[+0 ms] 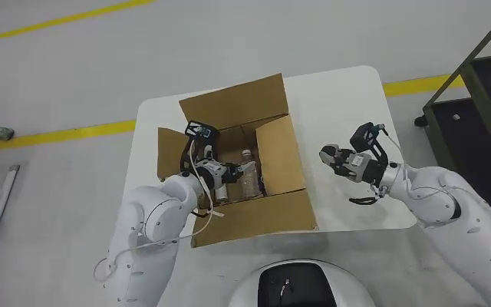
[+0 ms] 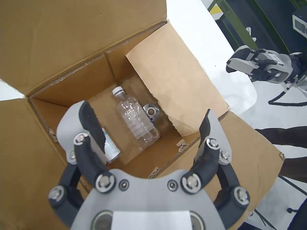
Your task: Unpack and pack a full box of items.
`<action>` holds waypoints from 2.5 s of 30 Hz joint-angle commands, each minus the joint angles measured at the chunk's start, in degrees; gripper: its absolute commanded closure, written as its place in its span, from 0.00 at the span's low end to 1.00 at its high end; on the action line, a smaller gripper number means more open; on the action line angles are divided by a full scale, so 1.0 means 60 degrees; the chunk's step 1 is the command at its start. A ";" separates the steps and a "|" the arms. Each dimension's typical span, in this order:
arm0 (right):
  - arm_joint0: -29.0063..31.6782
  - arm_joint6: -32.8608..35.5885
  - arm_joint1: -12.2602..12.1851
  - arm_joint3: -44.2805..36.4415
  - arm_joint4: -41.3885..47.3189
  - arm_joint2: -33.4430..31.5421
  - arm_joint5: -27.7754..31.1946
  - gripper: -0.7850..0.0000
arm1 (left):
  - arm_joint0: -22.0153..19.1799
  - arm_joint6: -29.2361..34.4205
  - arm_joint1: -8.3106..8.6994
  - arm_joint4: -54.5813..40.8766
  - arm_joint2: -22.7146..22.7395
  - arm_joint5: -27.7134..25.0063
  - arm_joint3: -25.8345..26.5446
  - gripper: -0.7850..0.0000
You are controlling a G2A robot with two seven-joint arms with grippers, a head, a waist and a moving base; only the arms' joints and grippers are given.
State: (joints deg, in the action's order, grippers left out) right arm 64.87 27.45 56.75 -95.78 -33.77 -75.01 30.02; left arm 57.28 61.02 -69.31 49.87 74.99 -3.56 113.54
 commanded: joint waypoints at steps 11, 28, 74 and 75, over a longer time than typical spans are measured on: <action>0.0666 -0.0833 0.0006 -0.0490 -0.1029 -0.0276 -0.1172 1.00 | -0.0138 -0.1225 -0.0326 -0.3606 -0.0696 0.1798 -0.1568 0.00; 0.1081 -0.1948 0.0085 -0.0453 -0.1124 -0.0305 -0.1693 1.00 | -0.0863 -0.1166 -0.0544 -0.5228 -0.1308 0.2970 -0.2730 0.00; 0.0698 -0.3379 0.0699 0.0083 0.0022 -0.0080 -0.2000 0.00 | -0.2230 -0.2527 -0.0986 -0.8793 -0.2067 0.2086 -0.3496 0.00; 0.0700 -0.3150 0.0682 0.0036 0.0423 -0.0300 -0.2040 0.00 | -0.2351 -0.2564 -0.1021 -0.8823 -0.2217 0.1986 -0.3596 0.00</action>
State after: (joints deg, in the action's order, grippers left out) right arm 69.10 7.26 60.93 -95.42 -33.89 -75.60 17.94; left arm 43.78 45.82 -75.27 -2.81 62.52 8.85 92.50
